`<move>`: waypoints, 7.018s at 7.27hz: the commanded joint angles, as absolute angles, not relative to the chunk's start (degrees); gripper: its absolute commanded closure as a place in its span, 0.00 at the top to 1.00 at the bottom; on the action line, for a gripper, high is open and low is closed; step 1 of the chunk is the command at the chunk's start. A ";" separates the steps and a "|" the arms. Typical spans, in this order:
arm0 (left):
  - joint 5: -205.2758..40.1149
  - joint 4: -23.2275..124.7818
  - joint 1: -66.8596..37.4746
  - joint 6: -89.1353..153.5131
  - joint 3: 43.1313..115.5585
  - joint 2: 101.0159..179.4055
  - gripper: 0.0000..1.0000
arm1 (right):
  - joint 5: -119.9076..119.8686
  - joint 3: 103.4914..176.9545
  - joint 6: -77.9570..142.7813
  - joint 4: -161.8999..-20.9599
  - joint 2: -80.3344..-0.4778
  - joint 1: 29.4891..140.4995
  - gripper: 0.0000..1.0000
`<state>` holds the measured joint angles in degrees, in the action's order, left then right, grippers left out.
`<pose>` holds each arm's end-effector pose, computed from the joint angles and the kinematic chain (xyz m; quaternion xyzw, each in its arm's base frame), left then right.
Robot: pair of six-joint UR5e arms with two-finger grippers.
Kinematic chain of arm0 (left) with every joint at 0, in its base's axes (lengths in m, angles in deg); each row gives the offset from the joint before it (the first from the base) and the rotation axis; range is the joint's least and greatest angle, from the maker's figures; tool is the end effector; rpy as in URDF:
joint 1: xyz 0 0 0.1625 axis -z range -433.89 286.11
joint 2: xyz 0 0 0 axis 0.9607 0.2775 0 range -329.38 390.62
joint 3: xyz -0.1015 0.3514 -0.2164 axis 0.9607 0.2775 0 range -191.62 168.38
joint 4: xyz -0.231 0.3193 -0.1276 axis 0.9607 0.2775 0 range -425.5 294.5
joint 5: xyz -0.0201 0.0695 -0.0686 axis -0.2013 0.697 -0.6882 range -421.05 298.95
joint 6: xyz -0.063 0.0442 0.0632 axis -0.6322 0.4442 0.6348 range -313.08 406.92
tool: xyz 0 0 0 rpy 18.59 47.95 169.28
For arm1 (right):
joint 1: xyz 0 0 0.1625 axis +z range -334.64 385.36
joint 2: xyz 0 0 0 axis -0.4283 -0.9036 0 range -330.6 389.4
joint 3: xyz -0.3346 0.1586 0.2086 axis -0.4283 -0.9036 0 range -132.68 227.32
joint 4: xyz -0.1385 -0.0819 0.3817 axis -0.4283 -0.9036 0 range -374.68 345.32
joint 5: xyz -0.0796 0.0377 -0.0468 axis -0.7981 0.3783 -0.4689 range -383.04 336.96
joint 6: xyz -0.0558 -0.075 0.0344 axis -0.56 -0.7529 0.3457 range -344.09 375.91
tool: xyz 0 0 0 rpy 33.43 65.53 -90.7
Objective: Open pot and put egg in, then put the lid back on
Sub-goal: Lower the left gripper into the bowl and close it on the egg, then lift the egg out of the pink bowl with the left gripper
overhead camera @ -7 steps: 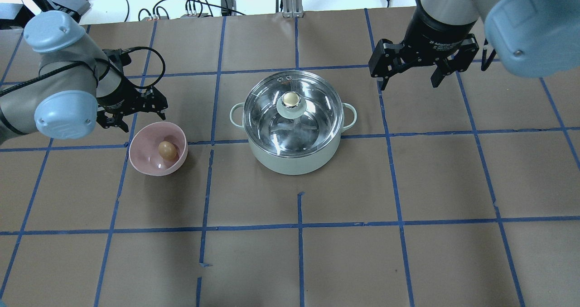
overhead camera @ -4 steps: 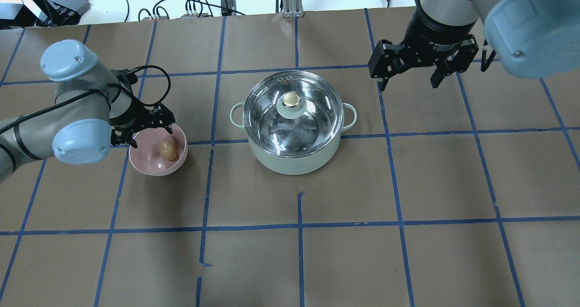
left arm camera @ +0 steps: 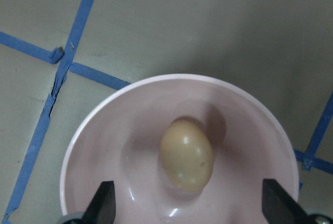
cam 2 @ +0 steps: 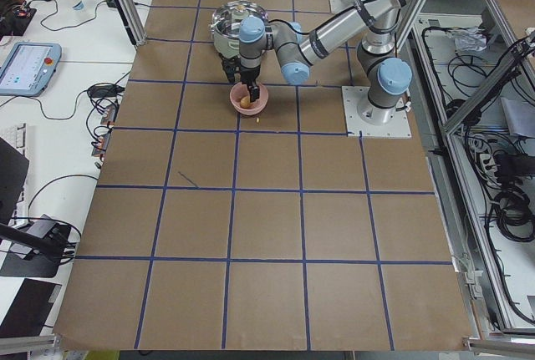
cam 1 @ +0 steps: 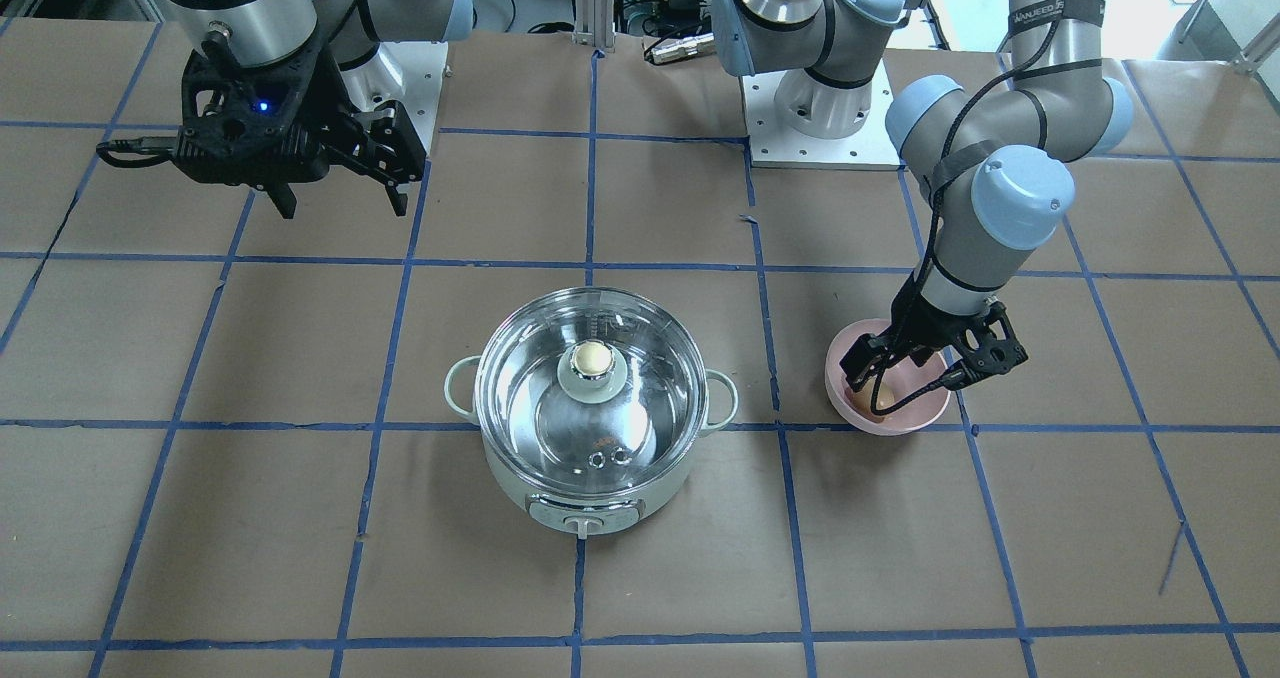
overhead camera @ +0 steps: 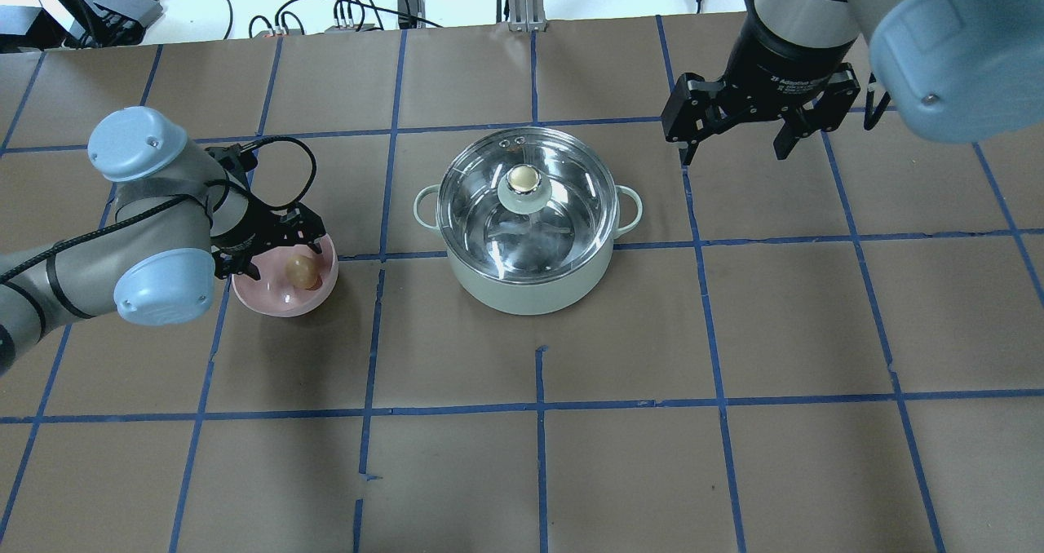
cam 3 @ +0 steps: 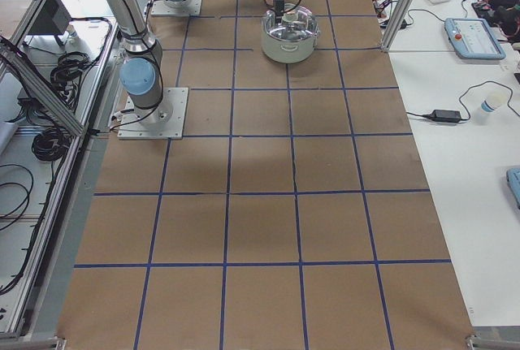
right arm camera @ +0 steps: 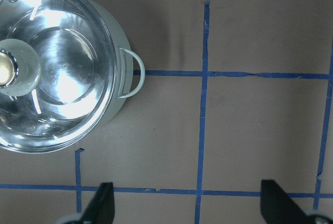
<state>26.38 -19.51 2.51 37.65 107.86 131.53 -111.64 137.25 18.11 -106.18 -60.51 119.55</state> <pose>-0.0200 -0.5038 0.2326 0.1974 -0.9796 0.0323 0.0212 0.1716 -0.4840 0.4904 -0.0175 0.9997 -0.0123 0.0130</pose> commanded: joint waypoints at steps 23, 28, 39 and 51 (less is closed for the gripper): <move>25.79 -27.01 1.52 40.85 108.79 137.32 0.98 | -111.64 138.19 18.11 -106.18 -60.69 120.02 0.99; 25.96 -26.92 1.52 41.38 108.61 137.75 0.60 | -111.64 138.19 18.11 -106.18 -60.69 120.02 0.99; 26.14 -26.74 1.52 41.65 108.70 137.76 0.55 | -111.64 138.46 18.11 -106.18 -60.77 120.02 0.99; 26.14 -25.35 1.61 42.44 108.26 136.36 0.15 | -111.64 138.46 18.02 -106.18 -60.77 120.02 0.99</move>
<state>26.17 -26.31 1.58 42.43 108.30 137.03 -111.64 138.46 18.02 -106.18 -60.77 120.02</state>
